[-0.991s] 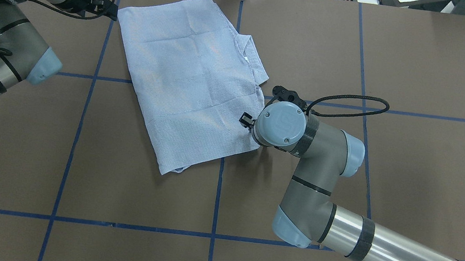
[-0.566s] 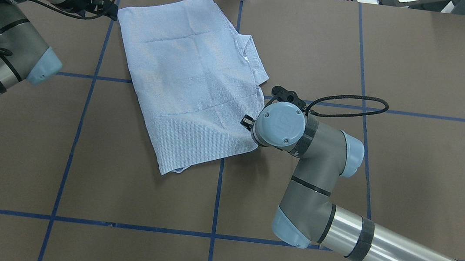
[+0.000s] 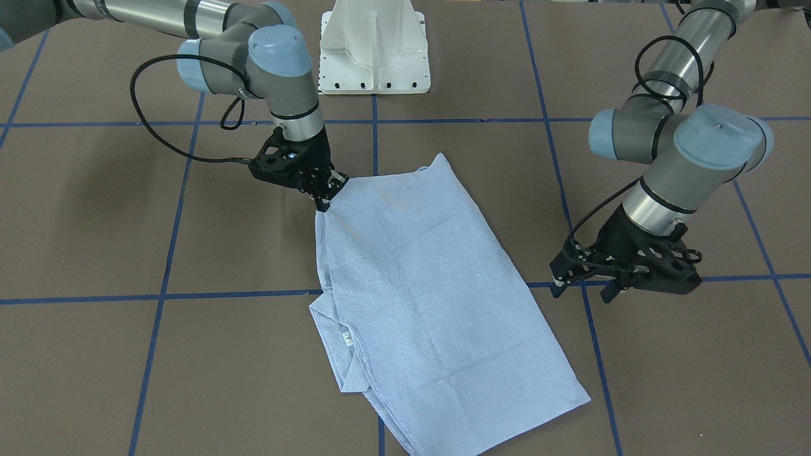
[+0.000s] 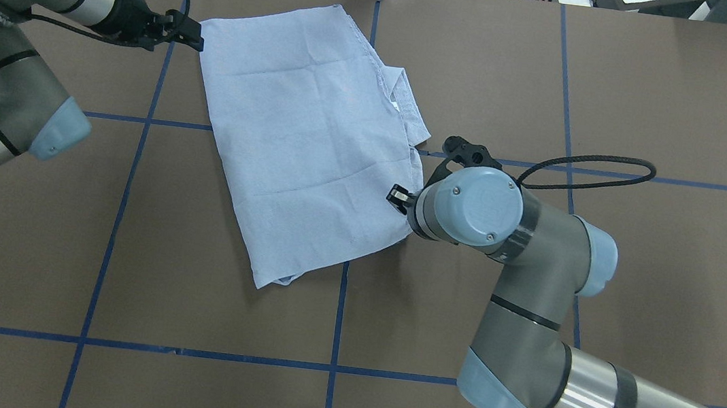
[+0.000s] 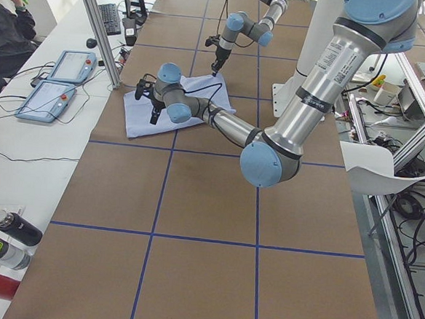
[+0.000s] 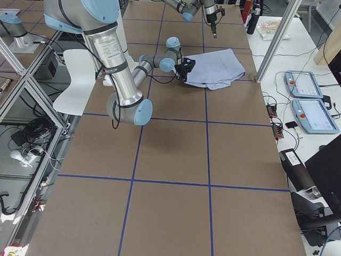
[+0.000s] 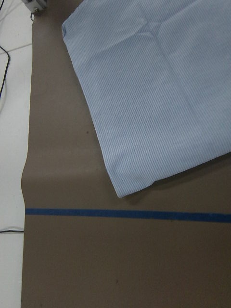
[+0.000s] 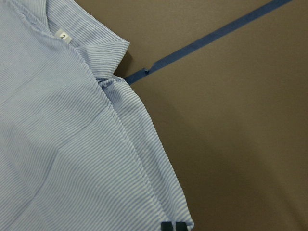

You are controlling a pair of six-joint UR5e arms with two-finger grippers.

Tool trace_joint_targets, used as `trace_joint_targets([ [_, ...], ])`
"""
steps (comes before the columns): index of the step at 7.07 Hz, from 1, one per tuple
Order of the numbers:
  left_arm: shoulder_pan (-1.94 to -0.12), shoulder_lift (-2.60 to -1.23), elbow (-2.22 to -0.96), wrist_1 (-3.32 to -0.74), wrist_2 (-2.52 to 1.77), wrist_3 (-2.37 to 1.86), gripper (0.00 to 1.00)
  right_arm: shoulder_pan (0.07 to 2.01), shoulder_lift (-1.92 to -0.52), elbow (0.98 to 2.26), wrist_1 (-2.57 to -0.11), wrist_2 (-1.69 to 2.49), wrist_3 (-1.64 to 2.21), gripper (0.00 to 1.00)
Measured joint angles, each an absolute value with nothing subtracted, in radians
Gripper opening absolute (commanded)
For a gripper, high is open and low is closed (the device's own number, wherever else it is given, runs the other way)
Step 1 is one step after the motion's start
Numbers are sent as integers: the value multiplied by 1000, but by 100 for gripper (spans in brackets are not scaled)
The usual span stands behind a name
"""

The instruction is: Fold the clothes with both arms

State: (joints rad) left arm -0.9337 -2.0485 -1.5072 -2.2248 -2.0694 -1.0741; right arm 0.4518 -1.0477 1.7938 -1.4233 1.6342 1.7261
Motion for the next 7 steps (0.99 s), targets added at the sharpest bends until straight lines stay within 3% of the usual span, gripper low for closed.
trace_joint_targets([
  [3,-729,-1960,-1714,-2227,-2076,-1292,100,335,-1115,2010,-1572,1567,1804,0],
  [7,-355,-1777,-1926,-2225,-1829,-1556,96,273,-1153,2059,-1602,1507,1848,0],
])
